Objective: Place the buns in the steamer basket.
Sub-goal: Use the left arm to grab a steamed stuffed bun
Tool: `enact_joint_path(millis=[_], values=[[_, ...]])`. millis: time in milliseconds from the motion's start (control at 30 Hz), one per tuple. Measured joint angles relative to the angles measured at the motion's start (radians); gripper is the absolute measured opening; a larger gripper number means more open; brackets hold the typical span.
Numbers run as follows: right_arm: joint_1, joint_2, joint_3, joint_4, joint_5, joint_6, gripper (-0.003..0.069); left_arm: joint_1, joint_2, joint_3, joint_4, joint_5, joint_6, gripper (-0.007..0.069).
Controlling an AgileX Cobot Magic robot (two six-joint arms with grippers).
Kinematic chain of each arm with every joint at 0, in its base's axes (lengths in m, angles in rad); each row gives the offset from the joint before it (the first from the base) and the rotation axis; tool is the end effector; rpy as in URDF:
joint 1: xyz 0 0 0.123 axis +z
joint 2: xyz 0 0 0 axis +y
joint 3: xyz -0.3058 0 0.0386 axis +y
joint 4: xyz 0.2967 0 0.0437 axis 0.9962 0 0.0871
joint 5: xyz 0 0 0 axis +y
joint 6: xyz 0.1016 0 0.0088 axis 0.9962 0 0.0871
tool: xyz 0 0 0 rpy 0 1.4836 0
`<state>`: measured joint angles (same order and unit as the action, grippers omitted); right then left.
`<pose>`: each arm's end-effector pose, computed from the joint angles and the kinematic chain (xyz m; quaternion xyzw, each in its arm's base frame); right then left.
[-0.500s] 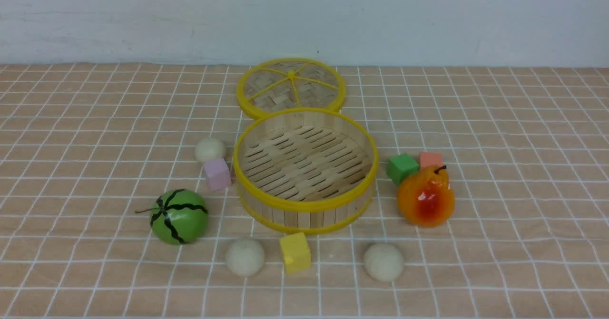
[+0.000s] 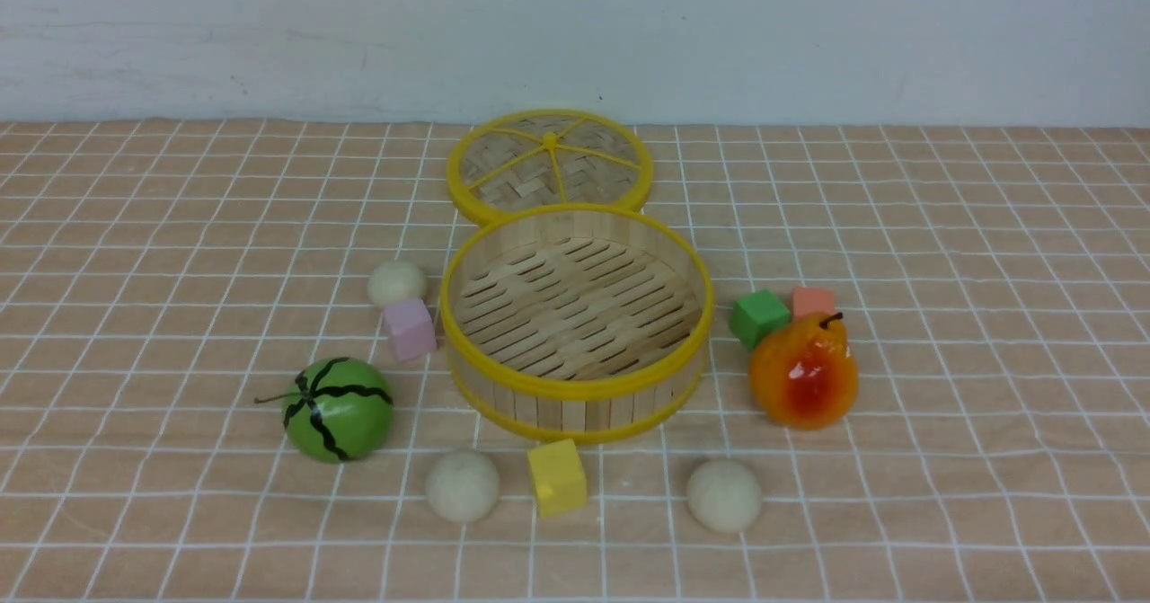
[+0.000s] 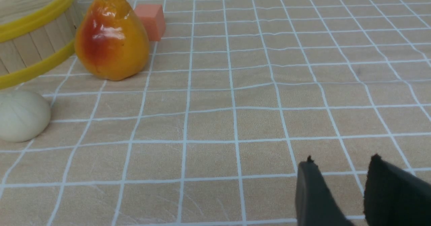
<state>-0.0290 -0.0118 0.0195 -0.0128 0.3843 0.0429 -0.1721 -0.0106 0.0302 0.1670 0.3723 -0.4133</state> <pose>0.0880 -0.0030 0.1687 0.0256 0.8058 -0.0013 0.5916 0.0883 -0.0091 0.1661 -0.0523 0.8030 -0.1027 0.5848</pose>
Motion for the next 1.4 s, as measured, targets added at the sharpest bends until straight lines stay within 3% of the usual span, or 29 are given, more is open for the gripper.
enact_joint_path(millis=[667, 967, 1100, 1300, 1400], values=[[0.000, 0.000, 0.000, 0.001, 0.000, -0.001, 0.0239, 0.000, 0.000, 0.000, 0.060, -0.059, -0.003, 0.0062], [0.000, 0.000, 0.000, 0.000, 0.000, -0.001, 0.0239, 0.000, 0.000, 0.001, 0.013, -0.441, -0.054, 0.0073], [0.000, 0.000, 0.000, 0.000, 0.000, -0.001, 0.0239, 0.000, 0.000, -0.003, 0.002, -0.525, -0.061, 0.0073], [0.000, 0.000, 0.000, 0.000, 0.000, -0.001, 0.0239, 0.000, 0.010, -0.187, -0.063, -0.501, -0.084, 0.0074], [0.000, 0.000, 0.000, 0.000, 0.000, -0.001, 0.0239, 0.000, 0.116, -0.427, -0.125, -0.396, -0.086, 0.0078]])
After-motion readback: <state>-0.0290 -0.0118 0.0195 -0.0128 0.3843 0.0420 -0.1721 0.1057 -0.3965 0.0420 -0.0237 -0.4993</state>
